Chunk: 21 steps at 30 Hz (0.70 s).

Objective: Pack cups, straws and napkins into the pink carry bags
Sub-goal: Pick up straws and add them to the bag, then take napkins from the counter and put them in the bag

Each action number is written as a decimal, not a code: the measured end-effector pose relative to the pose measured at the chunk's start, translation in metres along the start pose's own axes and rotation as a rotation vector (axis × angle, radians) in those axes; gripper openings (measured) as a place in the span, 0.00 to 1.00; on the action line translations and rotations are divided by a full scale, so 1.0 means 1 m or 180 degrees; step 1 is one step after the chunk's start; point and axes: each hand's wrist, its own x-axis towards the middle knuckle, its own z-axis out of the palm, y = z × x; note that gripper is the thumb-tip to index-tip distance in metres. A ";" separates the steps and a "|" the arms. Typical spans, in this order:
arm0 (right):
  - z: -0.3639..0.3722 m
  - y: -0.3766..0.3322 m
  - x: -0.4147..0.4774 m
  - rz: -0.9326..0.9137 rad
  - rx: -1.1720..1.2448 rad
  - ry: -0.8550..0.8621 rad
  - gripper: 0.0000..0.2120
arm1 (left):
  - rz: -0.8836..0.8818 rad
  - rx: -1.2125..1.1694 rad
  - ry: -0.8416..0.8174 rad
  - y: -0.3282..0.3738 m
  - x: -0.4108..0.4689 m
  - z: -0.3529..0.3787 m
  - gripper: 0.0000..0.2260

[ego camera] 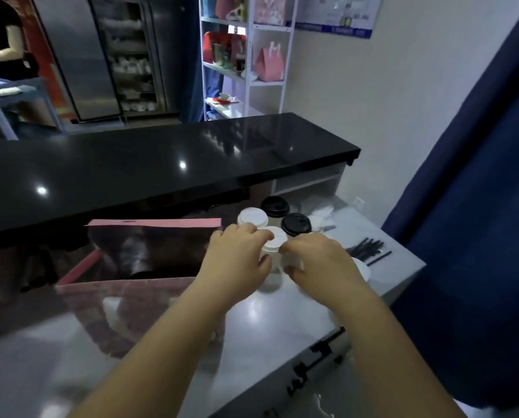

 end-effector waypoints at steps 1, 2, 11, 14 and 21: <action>-0.002 0.017 -0.010 0.0023 -0.0030 -0.0023 0.12 | 0.0045 -0.0023 -0.0004 0.018 0.006 0.009 0.17; -0.005 0.035 -0.020 0.0075 -0.0035 -0.0072 0.13 | 0.0078 -0.0055 -0.0017 0.036 0.013 0.018 0.17; 0.000 0.196 -0.115 0.0701 0.0309 -0.0344 0.15 | 0.0081 -0.0291 -0.0729 0.180 0.050 0.130 0.17; 0.009 0.232 -0.134 0.0809 0.0482 -0.0528 0.15 | -0.0012 -0.0317 -0.0998 0.207 0.054 0.157 0.15; 0.023 0.294 -0.115 0.0756 0.0882 -0.0449 0.14 | -0.0171 -0.0530 -0.0925 0.202 0.105 0.159 0.13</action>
